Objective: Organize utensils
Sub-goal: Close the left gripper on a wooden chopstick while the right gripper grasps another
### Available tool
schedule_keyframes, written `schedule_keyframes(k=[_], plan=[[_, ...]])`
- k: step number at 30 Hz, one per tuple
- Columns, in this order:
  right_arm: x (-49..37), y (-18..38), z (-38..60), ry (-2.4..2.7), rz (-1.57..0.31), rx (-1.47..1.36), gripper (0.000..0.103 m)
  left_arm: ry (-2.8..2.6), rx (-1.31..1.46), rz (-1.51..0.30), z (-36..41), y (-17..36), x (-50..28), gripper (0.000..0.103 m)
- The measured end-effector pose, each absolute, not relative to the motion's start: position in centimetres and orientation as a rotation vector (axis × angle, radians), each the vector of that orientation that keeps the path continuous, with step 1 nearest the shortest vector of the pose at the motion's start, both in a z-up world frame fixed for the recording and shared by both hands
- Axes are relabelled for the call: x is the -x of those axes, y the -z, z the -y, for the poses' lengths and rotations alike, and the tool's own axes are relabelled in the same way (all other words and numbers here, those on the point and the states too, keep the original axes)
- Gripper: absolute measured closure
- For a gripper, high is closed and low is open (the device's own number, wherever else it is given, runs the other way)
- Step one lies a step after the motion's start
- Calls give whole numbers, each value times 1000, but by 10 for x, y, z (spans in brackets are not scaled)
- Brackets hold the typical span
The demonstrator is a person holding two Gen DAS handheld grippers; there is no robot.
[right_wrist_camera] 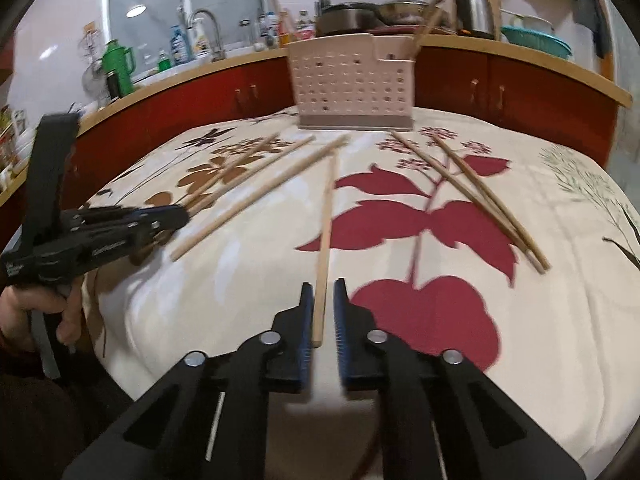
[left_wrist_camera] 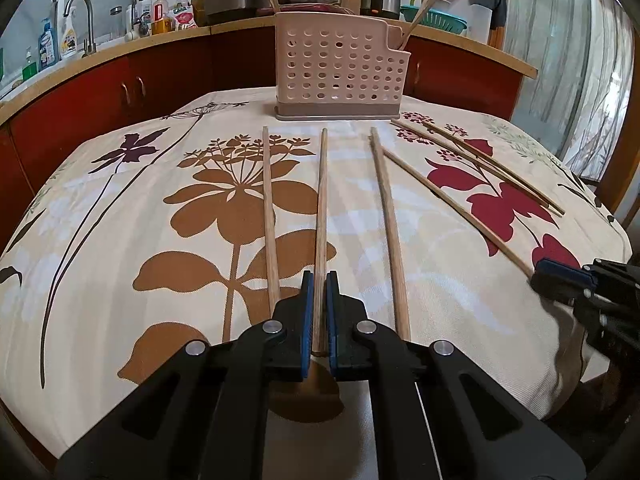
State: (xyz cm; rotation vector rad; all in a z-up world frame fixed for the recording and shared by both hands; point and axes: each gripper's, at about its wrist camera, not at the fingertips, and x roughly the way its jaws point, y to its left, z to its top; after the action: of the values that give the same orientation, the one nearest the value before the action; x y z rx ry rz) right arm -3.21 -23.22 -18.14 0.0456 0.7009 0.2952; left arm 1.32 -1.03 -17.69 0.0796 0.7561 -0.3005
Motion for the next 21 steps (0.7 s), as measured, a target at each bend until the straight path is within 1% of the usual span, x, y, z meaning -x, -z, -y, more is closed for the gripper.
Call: schedule_keyframes(k=[2, 8, 11, 13, 14, 17, 21], plan=[[31, 182, 242, -263, -699, -72, 95, 303, -81, -755, 11, 177, -13, 96], [30, 184, 249, -250, -691, -79, 95, 303, -82, -752, 12, 177, -13, 96], [30, 184, 252, -275, -688, -101, 89, 305, -83, -752, 12, 177, -13, 97], [32, 184, 250, -274, -685, -86, 89, 304, -84, -752, 12, 177, -13, 97], [32, 184, 251, -276, -685, -88, 89, 305, -84, -752, 13, 177, -13, 97], [33, 183, 251, -266, -687, -103, 95, 307, -79, -752, 13, 177, -13, 97], [36, 177, 253, -256, -665, -109, 95, 313, -75, -741, 13, 174, -12, 97]])
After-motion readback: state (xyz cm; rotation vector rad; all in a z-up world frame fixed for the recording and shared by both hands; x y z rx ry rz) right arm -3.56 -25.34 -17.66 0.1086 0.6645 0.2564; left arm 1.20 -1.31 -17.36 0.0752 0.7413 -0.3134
